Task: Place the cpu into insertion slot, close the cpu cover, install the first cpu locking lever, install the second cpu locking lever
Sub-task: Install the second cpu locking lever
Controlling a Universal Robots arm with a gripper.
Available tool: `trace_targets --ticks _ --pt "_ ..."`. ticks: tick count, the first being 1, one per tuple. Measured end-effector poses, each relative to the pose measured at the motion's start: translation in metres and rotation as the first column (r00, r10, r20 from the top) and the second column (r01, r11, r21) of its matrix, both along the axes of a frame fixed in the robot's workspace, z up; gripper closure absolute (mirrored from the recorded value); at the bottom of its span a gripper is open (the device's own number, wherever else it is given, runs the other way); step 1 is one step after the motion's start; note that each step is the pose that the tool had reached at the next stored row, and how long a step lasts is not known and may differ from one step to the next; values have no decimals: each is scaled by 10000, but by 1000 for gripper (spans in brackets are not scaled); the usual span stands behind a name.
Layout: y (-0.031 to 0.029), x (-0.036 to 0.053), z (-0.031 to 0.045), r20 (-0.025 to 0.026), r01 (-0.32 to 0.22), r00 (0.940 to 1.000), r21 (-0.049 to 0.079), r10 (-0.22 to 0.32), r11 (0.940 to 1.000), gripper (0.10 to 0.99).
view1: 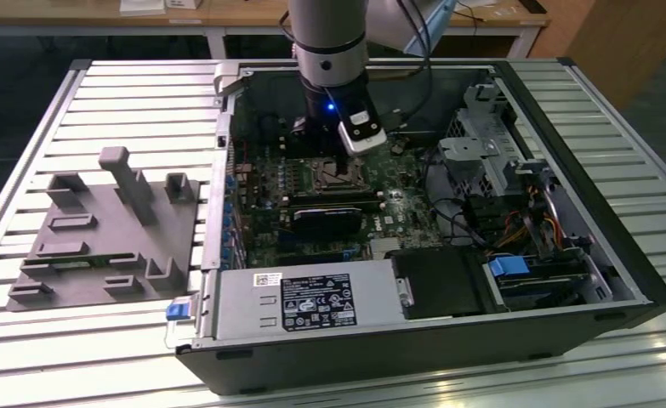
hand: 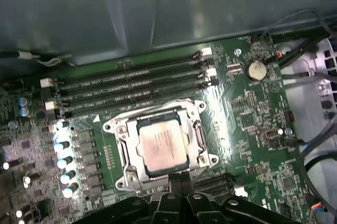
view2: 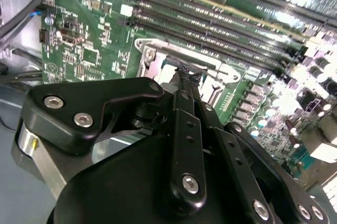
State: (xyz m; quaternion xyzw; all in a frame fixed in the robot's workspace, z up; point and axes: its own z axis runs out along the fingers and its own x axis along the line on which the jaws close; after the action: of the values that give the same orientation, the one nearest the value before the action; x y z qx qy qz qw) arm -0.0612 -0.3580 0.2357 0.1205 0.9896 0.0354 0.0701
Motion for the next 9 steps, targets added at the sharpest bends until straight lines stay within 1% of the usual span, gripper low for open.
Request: trace_targets --ticks 6,9 --pt "-83 0 0 0 0 10000 -1 0 10000 980" --pt "-112 0 0 0 -1 10000 -1 1 10000 980"
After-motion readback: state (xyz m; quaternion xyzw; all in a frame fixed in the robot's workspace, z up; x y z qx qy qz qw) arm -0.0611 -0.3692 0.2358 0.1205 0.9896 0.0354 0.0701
